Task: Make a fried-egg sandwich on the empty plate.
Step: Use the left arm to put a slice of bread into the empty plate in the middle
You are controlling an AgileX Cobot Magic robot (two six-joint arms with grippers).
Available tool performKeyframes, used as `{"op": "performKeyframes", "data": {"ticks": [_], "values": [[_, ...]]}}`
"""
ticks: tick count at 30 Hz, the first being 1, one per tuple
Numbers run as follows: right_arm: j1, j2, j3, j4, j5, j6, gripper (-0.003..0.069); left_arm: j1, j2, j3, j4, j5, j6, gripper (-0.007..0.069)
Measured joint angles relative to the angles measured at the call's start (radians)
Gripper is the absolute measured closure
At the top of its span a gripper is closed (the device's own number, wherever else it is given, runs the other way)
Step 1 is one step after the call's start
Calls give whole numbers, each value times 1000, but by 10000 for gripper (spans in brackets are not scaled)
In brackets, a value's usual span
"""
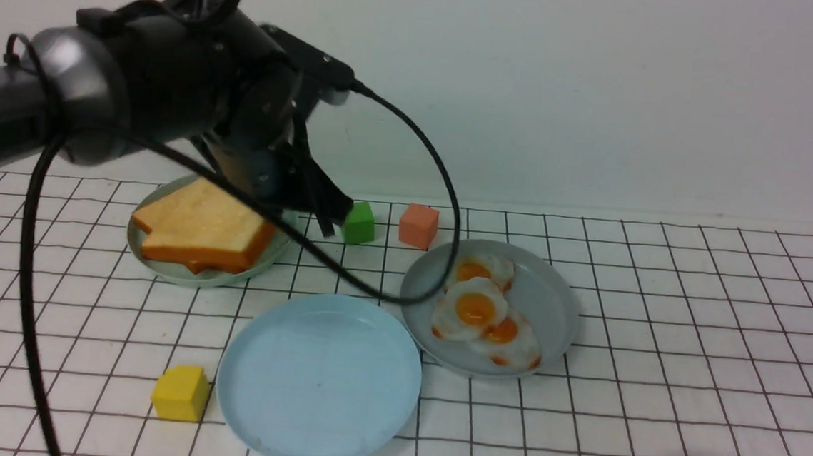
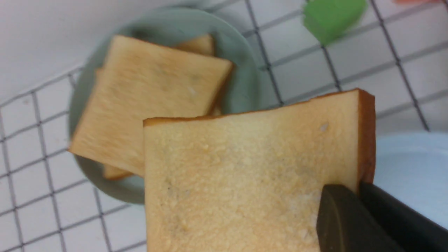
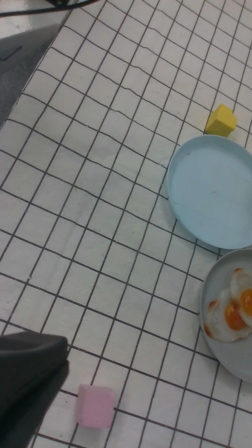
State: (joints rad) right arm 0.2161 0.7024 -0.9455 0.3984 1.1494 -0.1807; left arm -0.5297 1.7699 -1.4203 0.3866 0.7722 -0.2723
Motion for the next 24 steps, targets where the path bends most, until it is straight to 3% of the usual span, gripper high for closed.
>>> {"op": "performKeyframes", "data": {"ticks": [7,15,20,24], "values": [[1,-19,-3,-5,1,-8,620,-170,-36,193,-32,-66,3,612],[1,-19,-3,-5,0,-8,620,-195,35,199,-33,-150,2,610],[1,-19,-3,0,5,-8,620,-195,75,199,-27,-181,2,538],[1,-19,-3,0,14,-8,615,-195,77,199,-25,-169,2,374]]}}
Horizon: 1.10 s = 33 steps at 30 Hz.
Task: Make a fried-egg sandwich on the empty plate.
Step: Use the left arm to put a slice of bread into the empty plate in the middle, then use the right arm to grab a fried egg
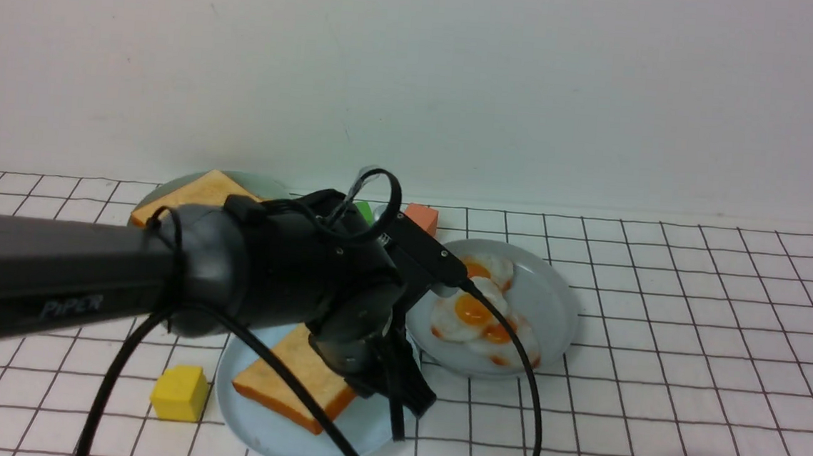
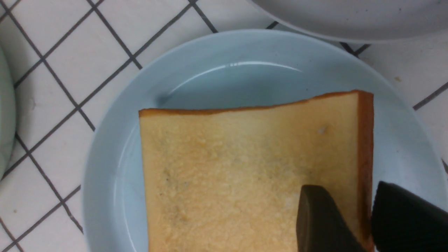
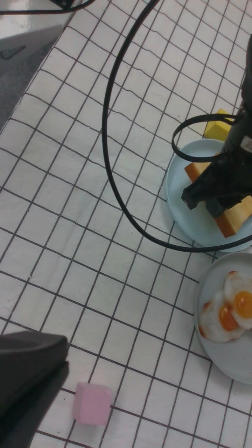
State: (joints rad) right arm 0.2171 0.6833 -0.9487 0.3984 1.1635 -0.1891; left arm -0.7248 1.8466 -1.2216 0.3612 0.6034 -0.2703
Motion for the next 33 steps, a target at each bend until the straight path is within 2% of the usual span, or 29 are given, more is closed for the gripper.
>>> {"op": "performKeyframes", "data": {"ticks": [5,7,9,14,15,18,25,28,33], "values": [[0,2,0,6,-3,0,610,0,-58,0,-9,36,-30,214],[0,13,0,19,-17,0,608,0,-115,0,-29,73,-44,188],[0,34,-1,35,-43,0,606,-6,-179,0,-52,100,-47,196],[0,160,-1,98,-127,-37,601,-25,-449,12,-146,114,-48,375],[0,233,-2,123,-162,-67,601,-26,-564,36,-189,112,-48,473],[0,362,-13,168,-217,-124,599,-26,-764,118,-223,96,-48,624],[8,675,-114,197,-318,-176,592,-26,-1195,449,-283,-53,-48,638],[46,794,-171,197,-352,-178,587,-26,-1334,594,-316,-132,-49,638],[101,945,-252,197,-411,-178,561,-26,-1458,738,-334,-232,-51,638]]}}
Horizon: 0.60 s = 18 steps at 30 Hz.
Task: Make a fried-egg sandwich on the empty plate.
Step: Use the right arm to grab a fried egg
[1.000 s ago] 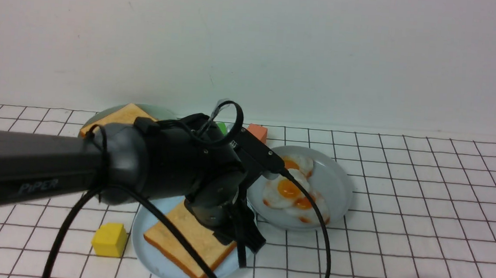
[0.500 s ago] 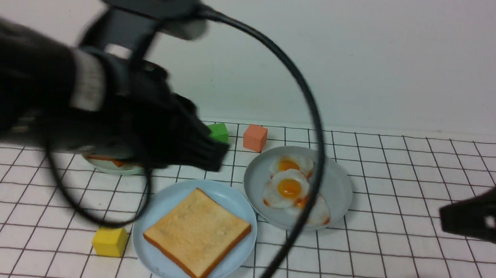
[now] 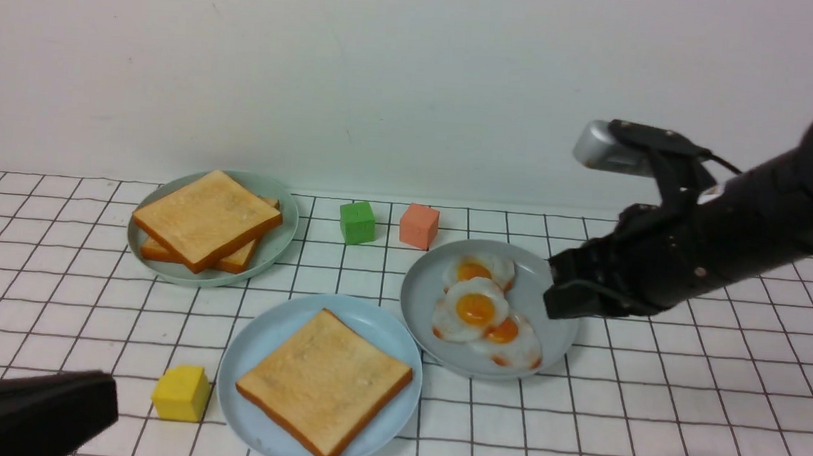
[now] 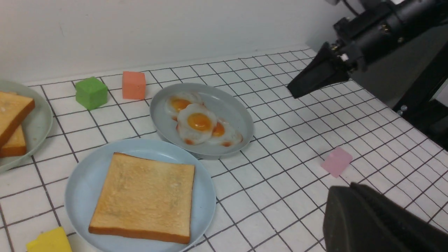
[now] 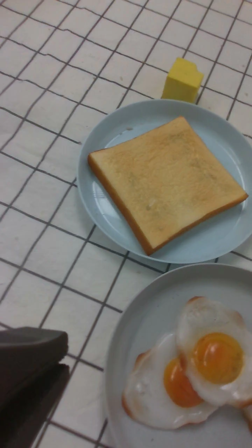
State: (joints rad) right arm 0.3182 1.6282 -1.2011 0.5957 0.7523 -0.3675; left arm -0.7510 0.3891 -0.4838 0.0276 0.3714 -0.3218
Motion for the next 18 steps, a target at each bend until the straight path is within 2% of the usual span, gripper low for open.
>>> {"op": "performKeyframes", "data": {"ticks": [3,4,11,18], "values": [[2,64,-38,0,-6,0,525,0,-14,27,0,-46,0,638],[2,115,-75,-5,-14,0,480,0,-15,32,0,-81,0,638],[1,278,-235,-86,-34,0,342,1,11,35,0,-194,0,638],[1,435,-382,-100,-30,0,321,1,32,37,0,-202,0,638]]}}
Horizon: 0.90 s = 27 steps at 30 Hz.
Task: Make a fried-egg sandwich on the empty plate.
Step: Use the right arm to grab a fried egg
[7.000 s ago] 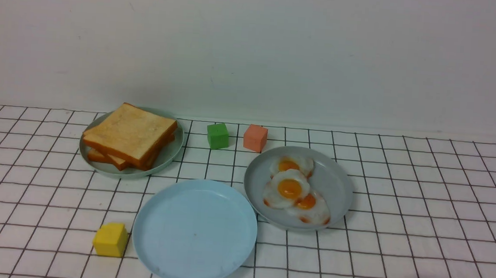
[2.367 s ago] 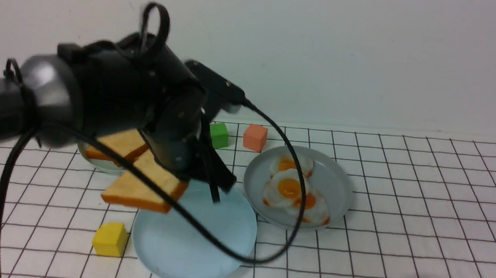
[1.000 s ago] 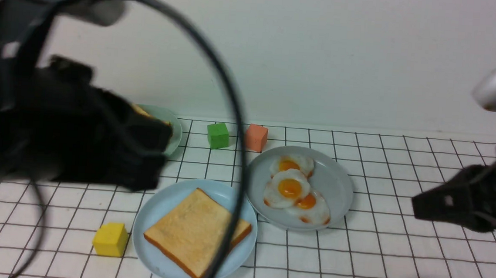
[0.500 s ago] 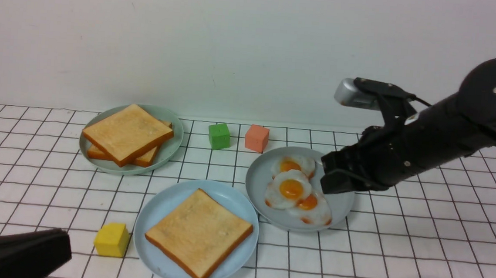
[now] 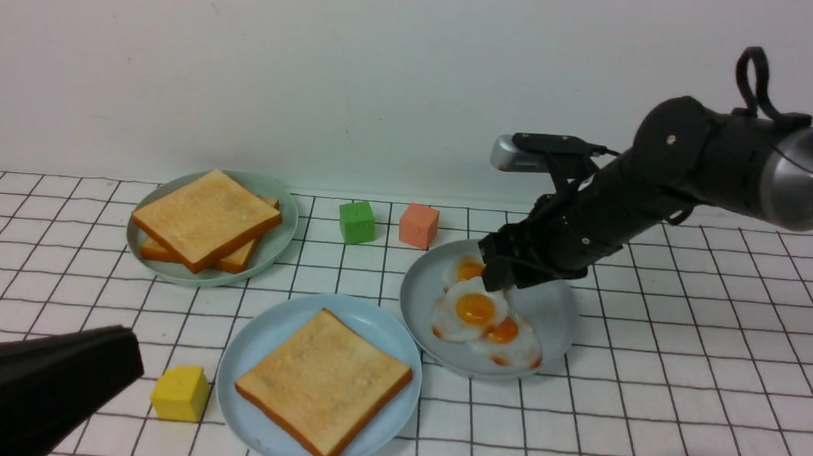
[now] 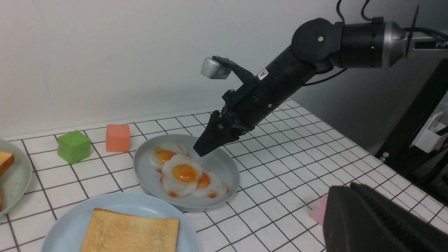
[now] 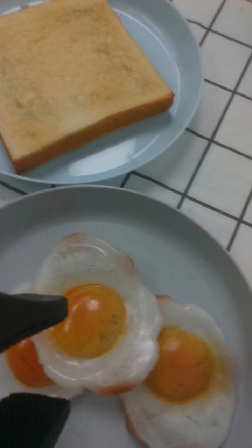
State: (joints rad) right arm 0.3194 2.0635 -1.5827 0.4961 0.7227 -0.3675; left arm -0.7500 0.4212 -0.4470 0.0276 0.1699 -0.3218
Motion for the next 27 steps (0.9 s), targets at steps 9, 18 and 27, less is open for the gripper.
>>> {"op": "performKeyframes", "data": {"ticks": [9,18,27], "values": [[0,118,-106,-28,-2,0,319,0,0,0,0,-2,0,638],[0,144,-117,-35,-50,0,319,0,0,0,0,-2,0,638],[0,144,-117,-15,-25,-1,336,0,0,0,0,-2,0,638]]}}
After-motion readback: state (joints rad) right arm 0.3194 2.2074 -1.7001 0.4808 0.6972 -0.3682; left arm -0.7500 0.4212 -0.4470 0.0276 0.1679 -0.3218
